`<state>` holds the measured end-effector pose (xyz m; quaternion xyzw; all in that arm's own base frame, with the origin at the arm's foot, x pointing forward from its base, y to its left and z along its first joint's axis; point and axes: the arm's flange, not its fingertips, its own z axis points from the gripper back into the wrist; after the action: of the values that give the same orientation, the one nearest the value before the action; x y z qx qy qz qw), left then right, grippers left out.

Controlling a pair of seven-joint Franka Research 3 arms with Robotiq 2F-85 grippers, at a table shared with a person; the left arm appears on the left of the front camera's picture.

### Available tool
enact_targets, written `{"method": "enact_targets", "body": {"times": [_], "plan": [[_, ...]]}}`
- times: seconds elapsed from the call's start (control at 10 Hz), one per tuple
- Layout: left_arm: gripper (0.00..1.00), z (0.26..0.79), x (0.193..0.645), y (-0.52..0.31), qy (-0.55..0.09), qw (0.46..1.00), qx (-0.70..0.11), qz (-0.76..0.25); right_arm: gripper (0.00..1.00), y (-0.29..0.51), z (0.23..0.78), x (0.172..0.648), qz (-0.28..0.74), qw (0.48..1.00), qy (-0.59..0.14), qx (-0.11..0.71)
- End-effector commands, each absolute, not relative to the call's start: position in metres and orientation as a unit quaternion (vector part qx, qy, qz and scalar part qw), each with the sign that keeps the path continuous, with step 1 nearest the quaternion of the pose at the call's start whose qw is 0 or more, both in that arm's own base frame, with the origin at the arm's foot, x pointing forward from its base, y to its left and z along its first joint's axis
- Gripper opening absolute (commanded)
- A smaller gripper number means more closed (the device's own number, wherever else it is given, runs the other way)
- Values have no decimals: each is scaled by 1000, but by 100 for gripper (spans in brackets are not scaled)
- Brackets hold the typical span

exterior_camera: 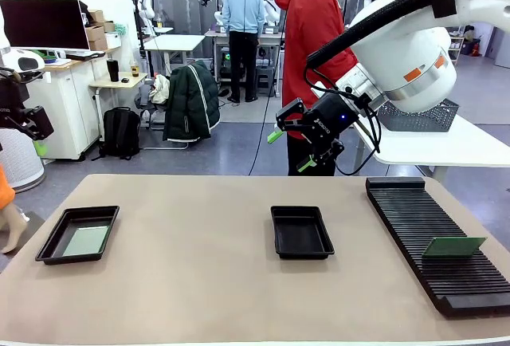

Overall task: Inspect and transfer BCBs to ESD trays.
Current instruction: Pick up the Blank PCB from the PCB Rack and place it in the right ESD tray.

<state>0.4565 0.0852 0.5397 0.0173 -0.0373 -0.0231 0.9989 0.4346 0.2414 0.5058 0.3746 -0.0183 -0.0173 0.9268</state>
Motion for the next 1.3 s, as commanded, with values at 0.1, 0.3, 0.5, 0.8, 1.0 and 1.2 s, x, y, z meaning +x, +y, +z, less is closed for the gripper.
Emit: {"method": "enact_targets", "body": {"times": [0.1, 0.3, 0.5, 0.8, 1.0, 1.2], "plan": [[100, 539, 457, 85, -37, 999, 17, -23, 100, 242, 506, 436, -19, 928, -17, 373], [100, 539, 457, 85, -37, 999, 17, -23, 100, 225, 505, 426, -8, 930, -20, 367], [100, 539, 457, 85, -37, 999, 17, -23, 100, 188, 516, 404, 28, 936, -40, 349], [100, 539, 457, 85, -37, 999, 17, -23, 100, 120, 543, 378, 151, 938, -66, 304], [100, 539, 457, 85, -37, 999, 17, -23, 100, 67, 563, 357, 229, 932, -98, 263], [100, 539, 457, 85, -37, 999, 17, -23, 100, 23, 583, 333, 329, 915, -114, 203]]}}
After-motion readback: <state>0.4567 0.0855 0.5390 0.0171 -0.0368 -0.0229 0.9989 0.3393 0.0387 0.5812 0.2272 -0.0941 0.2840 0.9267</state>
